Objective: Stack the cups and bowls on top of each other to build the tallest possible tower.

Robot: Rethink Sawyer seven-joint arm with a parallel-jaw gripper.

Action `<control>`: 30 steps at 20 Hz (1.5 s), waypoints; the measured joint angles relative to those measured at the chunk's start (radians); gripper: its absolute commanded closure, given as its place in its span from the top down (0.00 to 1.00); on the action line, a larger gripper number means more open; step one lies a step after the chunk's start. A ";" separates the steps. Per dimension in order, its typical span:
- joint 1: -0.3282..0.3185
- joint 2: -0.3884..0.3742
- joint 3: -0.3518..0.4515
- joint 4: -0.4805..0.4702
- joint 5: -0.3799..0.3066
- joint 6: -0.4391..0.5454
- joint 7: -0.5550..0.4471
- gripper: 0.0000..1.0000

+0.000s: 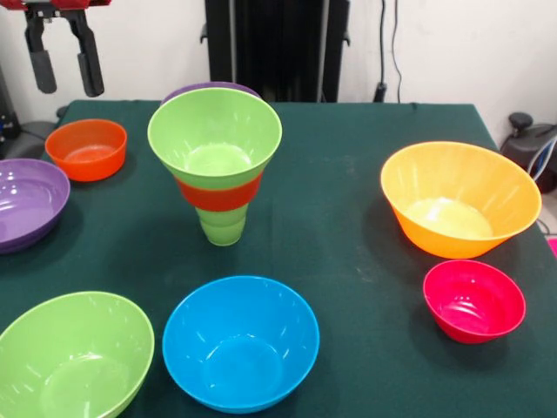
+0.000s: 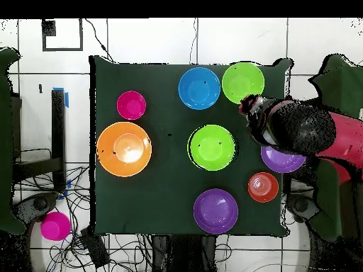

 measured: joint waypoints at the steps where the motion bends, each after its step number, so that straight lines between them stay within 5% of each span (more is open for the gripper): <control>1: 0.000 0.001 0.001 -0.004 -0.001 0.013 -0.002 1.00; 10: 0.000 0.001 0.016 -0.103 -0.021 0.346 -0.072 1.00; 18: 0.036 0.010 0.017 -0.167 -0.027 0.367 -0.085 1.00; 30: 0.241 0.133 0.016 -0.316 -0.028 0.367 -0.085 1.00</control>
